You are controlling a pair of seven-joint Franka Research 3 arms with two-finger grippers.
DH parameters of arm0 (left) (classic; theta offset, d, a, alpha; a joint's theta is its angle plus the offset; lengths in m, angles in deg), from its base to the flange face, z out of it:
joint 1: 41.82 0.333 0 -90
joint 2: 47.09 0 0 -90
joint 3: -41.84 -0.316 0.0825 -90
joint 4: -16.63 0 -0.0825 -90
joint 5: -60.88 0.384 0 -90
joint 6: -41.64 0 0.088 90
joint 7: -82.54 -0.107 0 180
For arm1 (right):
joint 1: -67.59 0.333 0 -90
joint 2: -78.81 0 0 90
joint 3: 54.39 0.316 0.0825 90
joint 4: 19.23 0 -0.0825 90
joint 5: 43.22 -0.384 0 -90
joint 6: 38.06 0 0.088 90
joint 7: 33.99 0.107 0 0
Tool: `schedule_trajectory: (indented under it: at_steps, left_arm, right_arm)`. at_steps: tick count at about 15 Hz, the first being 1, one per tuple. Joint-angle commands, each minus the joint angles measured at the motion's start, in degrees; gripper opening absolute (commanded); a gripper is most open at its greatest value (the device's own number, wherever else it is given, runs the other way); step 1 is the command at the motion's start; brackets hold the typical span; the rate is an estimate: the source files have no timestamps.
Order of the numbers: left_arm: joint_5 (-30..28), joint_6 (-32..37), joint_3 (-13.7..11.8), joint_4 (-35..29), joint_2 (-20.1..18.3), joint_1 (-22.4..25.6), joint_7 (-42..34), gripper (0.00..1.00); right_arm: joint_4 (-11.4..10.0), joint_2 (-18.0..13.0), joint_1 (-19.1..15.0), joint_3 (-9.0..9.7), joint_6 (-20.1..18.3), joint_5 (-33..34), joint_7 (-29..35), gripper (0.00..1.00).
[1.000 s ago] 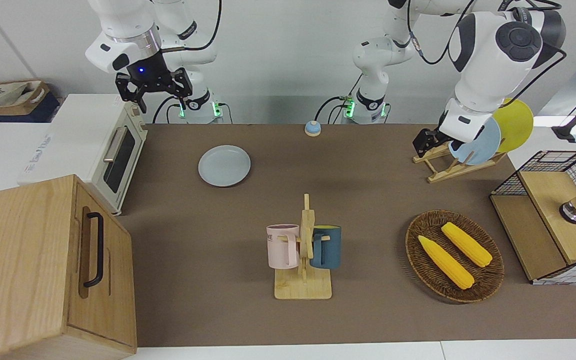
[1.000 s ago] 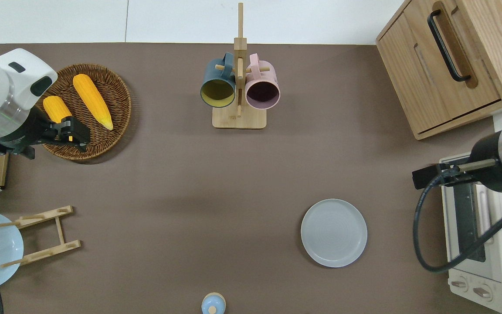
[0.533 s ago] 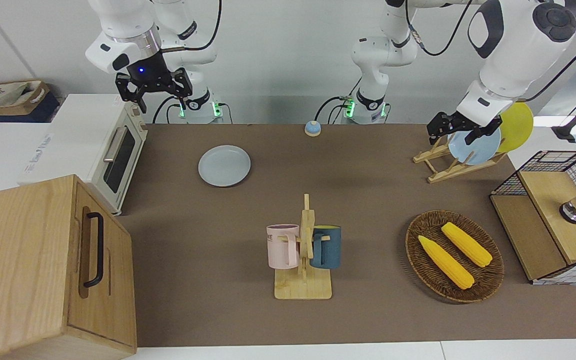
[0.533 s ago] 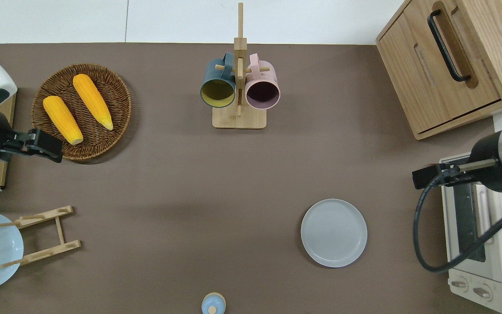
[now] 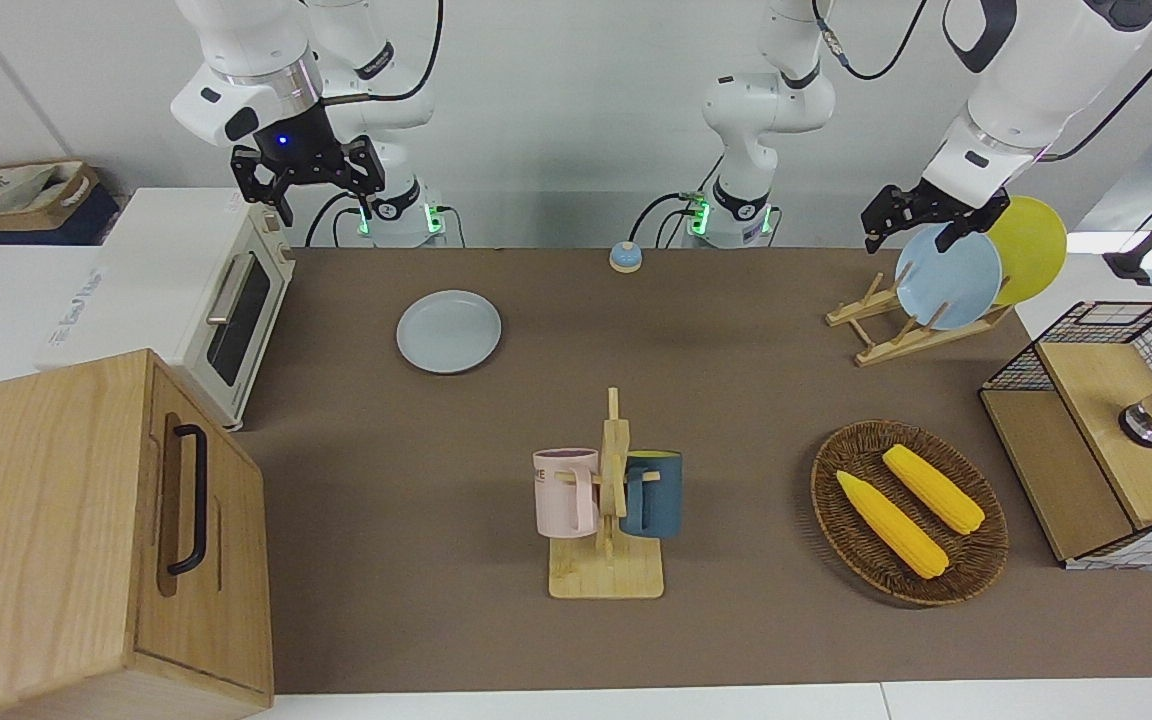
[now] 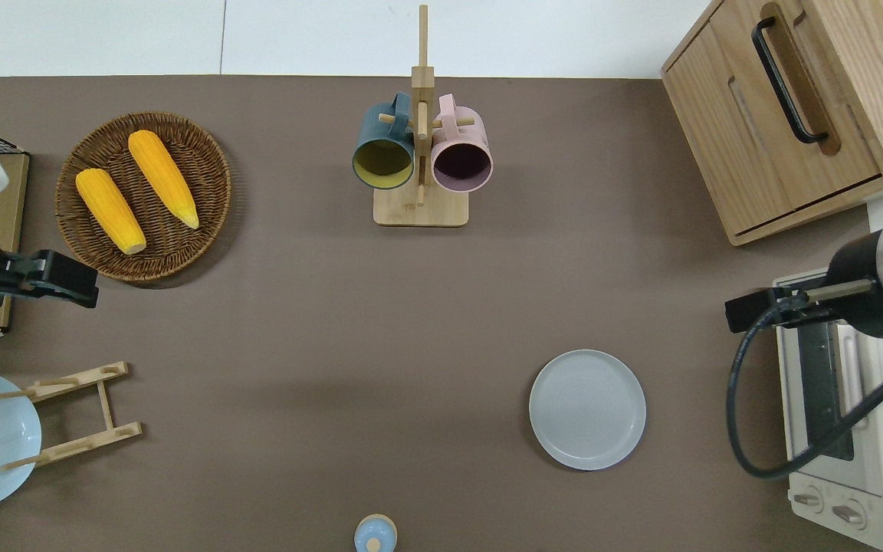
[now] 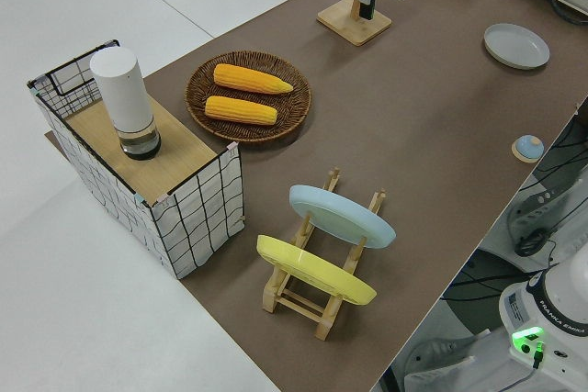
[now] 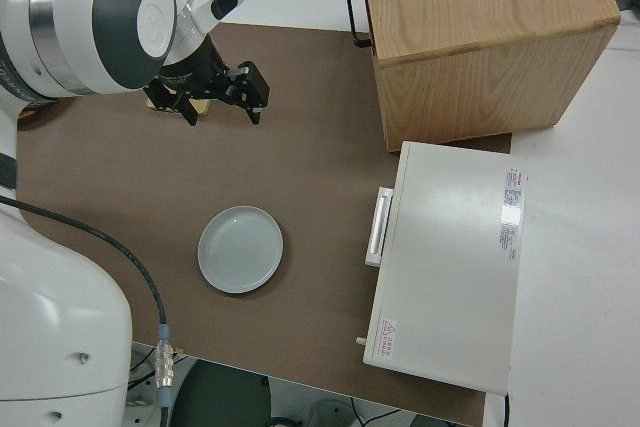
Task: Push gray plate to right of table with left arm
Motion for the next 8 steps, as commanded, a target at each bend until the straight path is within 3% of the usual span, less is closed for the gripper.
schedule_trajectory:
  at_steps: [1,8]
  left_arm:
    - [1.26,-0.62,-1.25,-6.04,-4.98,-0.95,-0.62,1.0]
    - [0.83,-2.38,-1.07,-7.45,-5.17,-0.95,-0.62,1.0]
  right_arm:
    - [0.22,-0.36,-1.16,0.85,-0.69,-0.59,-0.01,0.983]
    - [0.22,-0.36,-1.16,0.85,-0.69,-0.59,0.08,0.983]
